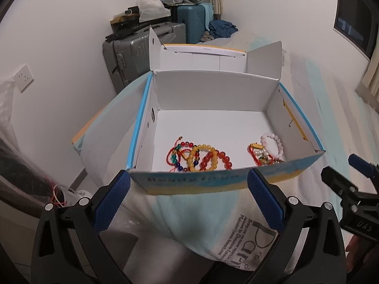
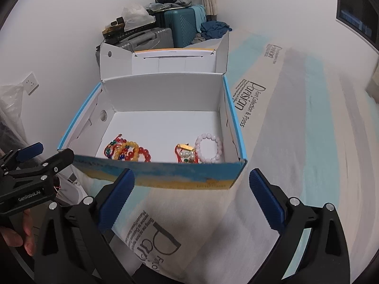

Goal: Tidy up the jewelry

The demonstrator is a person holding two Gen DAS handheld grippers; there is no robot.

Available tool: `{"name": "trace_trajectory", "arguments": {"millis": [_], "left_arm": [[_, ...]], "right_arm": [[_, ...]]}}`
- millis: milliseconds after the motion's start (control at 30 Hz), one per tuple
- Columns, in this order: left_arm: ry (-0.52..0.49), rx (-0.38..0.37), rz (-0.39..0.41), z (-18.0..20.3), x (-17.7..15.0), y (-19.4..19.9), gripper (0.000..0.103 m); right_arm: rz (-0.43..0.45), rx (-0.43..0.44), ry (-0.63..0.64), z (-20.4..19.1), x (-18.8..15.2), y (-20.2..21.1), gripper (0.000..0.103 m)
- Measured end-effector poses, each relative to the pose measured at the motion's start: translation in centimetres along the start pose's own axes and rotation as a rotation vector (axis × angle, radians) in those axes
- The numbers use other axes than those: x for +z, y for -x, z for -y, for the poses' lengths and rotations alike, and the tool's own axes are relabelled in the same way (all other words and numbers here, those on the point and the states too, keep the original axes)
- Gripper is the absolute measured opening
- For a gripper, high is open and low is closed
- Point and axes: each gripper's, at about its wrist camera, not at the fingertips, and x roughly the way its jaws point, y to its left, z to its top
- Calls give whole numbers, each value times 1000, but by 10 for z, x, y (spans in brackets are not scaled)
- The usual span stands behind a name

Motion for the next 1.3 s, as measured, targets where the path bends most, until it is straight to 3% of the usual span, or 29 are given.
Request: {"name": "trace_trajectory", "arguments": {"millis": [433, 1300], "left_arm": [[4, 7, 13, -1, -20, 9, 97], [-22, -14, 13, 5, -31, 13, 97]], "right_arm": [[24, -38, 3, -3, -25, 11, 93], [31, -54, 2, -5, -29, 19, 93]]}}
